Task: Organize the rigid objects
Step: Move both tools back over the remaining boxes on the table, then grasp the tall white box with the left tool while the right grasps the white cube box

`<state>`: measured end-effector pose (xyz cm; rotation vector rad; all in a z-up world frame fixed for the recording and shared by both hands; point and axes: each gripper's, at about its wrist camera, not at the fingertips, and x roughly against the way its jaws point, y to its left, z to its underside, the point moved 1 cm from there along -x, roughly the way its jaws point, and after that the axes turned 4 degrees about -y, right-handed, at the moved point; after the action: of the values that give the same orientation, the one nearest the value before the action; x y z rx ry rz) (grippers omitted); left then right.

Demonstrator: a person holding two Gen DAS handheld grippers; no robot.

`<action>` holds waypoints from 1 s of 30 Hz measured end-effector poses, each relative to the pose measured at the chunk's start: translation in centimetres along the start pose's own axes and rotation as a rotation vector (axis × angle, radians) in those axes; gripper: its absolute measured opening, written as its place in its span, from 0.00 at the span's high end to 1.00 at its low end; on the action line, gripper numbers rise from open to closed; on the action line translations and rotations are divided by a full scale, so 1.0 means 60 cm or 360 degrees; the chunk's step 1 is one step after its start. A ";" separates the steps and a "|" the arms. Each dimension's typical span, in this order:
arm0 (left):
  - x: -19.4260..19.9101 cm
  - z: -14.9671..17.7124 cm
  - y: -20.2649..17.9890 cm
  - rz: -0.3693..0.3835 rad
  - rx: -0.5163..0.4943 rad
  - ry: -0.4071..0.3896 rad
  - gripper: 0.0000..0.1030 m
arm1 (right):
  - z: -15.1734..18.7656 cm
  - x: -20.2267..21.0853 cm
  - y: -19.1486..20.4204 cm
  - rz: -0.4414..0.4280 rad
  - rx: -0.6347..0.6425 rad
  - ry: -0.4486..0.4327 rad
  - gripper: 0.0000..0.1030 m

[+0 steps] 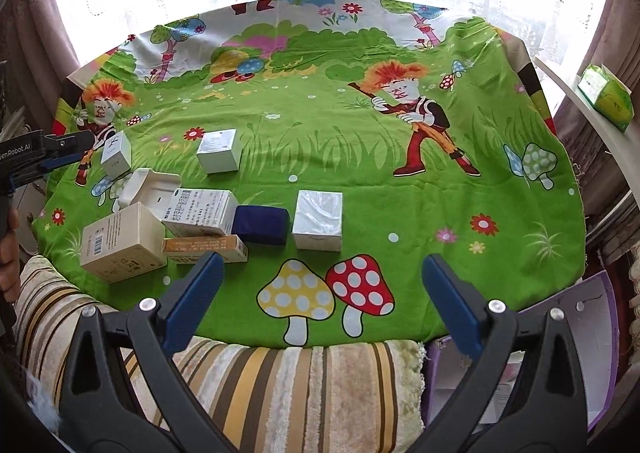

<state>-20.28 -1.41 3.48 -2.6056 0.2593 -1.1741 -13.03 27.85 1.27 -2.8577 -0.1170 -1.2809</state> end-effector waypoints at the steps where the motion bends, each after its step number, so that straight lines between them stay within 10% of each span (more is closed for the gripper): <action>1: -0.004 -0.005 0.007 -0.0025 0.0006 0.0002 0.52 | -0.003 -0.006 0.000 0.0002 -0.0002 0.0006 0.03; 22: -0.143 -0.038 0.129 -0.0491 0.0324 0.0205 0.35 | -0.030 -0.115 -0.005 0.0036 0.0002 0.0147 0.03; 30: -0.175 -0.032 0.142 -0.0610 0.0296 0.0266 0.35 | -0.022 -0.148 -0.004 0.0025 0.0004 0.0243 0.24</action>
<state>-29.05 -6.96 -5.38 -2.4608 -0.3185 -1.4619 -19.91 27.44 -4.47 -2.7396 -0.0948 -1.4883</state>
